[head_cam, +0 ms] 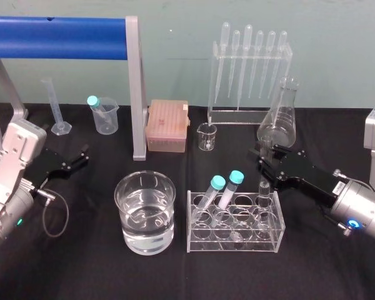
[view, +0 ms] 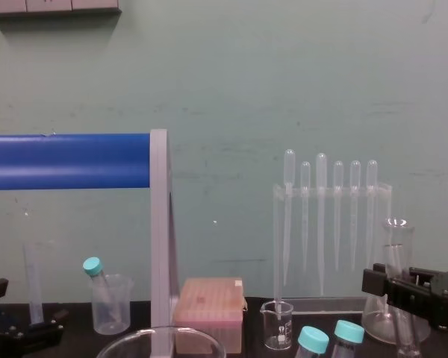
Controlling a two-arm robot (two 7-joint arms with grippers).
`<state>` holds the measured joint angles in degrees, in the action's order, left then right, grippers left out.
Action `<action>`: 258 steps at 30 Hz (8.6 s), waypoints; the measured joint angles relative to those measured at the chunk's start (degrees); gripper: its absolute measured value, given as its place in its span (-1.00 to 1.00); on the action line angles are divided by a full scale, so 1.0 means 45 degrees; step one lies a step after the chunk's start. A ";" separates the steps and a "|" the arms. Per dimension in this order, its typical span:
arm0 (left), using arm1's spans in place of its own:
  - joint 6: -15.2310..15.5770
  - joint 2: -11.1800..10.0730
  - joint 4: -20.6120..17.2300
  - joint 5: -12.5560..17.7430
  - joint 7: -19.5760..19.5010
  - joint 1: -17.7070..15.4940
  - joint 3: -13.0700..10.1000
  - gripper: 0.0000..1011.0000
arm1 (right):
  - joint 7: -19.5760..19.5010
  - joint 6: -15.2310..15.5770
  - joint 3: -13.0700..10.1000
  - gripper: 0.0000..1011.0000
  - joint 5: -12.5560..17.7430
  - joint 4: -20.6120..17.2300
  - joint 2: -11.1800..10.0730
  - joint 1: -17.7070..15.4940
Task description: Hold the test tube with one hand and immerse one end into the beaker, then return it to the test tube rack.
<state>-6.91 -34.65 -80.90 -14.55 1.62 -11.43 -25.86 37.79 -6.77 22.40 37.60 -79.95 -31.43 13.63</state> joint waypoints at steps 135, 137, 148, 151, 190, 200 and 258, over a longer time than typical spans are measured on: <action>0.0000 0.0000 0.0000 0.0000 0.0000 0.0000 0.0000 0.98 | 0.5677 -0.2339 0.0828 -0.55 0.2690 0.2621 0.3052 0.4038; 0.0000 0.0000 0.0000 0.0000 0.0000 0.0001 -0.0001 0.98 | 0.6149 -0.2110 0.1133 -0.55 0.2888 0.2681 0.3258 0.4263; 0.0000 0.0000 0.0000 0.0000 0.0000 0.0000 -0.0001 0.98 | 0.7293 -0.1391 0.2645 -0.55 0.2843 0.3461 0.3712 0.5032; 0.0001 0.0000 0.0000 0.0000 0.0000 0.0000 0.0000 0.98 | 0.7332 -0.1383 0.2881 -0.55 0.2697 0.3751 0.3740 0.5152; 0.0001 0.0000 0.0000 0.0000 0.0000 0.0001 0.0000 0.98 | 0.6704 -0.1027 0.4662 -0.55 0.0880 0.5966 0.4416 0.6057; 0.0000 0.0000 0.0000 0.0000 0.0000 0.0001 0.0000 0.98 | 0.6656 -0.1029 0.4635 -0.55 0.0872 0.5912 0.4396 0.6024; 0.0001 0.0001 0.0000 0.0000 0.0001 0.0000 0.0000 0.98 | 0.6712 -0.1045 0.4634 -0.55 0.0902 0.5928 0.4401 0.6045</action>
<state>-6.90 -34.64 -80.90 -14.55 1.62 -11.43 -25.86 67.99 -11.47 43.25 41.66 -53.27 -11.63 40.84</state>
